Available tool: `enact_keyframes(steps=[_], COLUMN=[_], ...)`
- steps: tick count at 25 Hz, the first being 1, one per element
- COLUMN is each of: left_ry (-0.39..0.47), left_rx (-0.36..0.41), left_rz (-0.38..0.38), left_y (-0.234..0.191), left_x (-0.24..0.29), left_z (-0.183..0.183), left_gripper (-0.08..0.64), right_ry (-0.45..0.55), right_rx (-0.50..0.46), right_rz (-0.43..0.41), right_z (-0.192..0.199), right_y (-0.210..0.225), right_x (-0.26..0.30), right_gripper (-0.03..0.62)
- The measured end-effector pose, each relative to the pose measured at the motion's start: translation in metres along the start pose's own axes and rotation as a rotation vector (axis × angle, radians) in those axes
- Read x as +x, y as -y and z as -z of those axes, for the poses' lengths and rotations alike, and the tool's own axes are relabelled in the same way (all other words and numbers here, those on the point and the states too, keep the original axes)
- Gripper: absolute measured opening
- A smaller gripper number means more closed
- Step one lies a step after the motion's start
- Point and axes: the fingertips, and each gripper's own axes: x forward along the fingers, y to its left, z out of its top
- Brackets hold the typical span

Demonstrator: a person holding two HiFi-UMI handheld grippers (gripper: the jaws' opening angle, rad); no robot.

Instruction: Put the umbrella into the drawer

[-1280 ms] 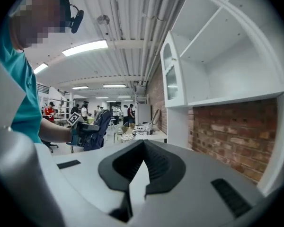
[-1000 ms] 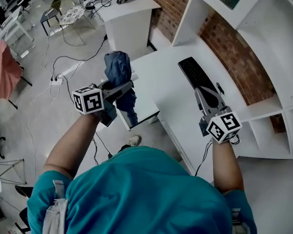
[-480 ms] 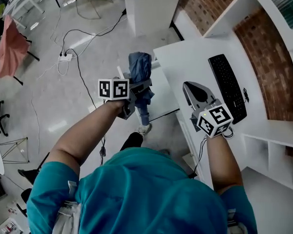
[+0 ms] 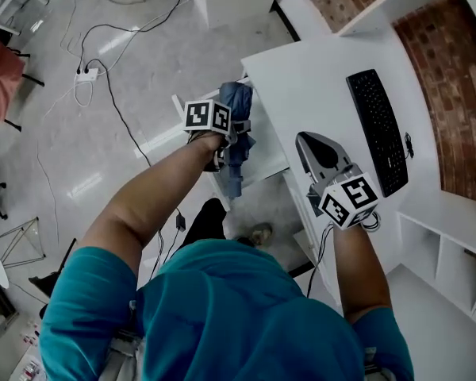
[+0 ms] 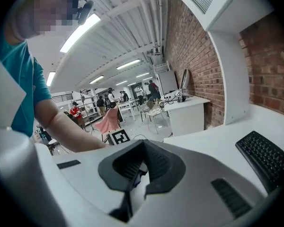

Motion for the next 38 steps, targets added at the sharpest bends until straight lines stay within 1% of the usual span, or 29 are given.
enact_keyframes(steps=[4, 8, 13, 17, 21, 25, 28, 31, 34, 38], left_ry=[-0.046, -0.079, -0.128, -0.163, -0.185, -0.203, -0.213, -0.206, -0.198, -0.172], left_rx=[-0.041, -0.04, 0.006, 0.045, 0.068, 0.079, 0.093, 0.087, 0.082, 0.109], left_rz=[-0.048, -0.095, -0.148, -0.175, -0.202, -0.215, -0.225, -0.236, -0.264, -0.285], left_y=[-0.022, -0.04, -0.058, -0.069, -0.079, -0.09, -0.099, -0.108, -0.12, -0.124], left_x=[0.03, 0.051, 0.075, 0.091, 0.103, 0.109, 0.113, 0.117, 0.118, 0.119], left_z=[0.0, 0.001, 0.002, 0.005, 0.01, 0.018, 0.024, 0.027, 0.029, 0.029], left_gripper=[0.264, 0.264, 0.264, 0.264, 0.265, 0.265, 0.265, 0.267, 0.27, 0.273], right_ry=[0.001, 0.011, 0.018, 0.013, 0.005, -0.019, -0.024, -0.024, -0.028, -0.037], right_rx=[0.023, 0.044, 0.066, 0.084, 0.091, 0.065, 0.07, 0.079, 0.068, 0.067], right_rz=[0.011, 0.01, -0.001, 0.001, -0.003, -0.013, -0.025, -0.034, -0.047, -0.054], right_z=[0.01, 0.015, 0.023, 0.029, 0.036, 0.044, 0.046, 0.047, 0.048, 0.049], right_y=[0.016, 0.028, 0.038, 0.042, 0.047, 0.042, 0.04, 0.039, 0.037, 0.034], right_x=[0.004, 0.008, 0.013, 0.017, 0.022, 0.036, 0.046, 0.052, 0.056, 0.06], right_gripper=[0.023, 0.023, 0.023, 0.023, 0.023, 0.023, 0.023, 0.023, 0.023, 0.023])
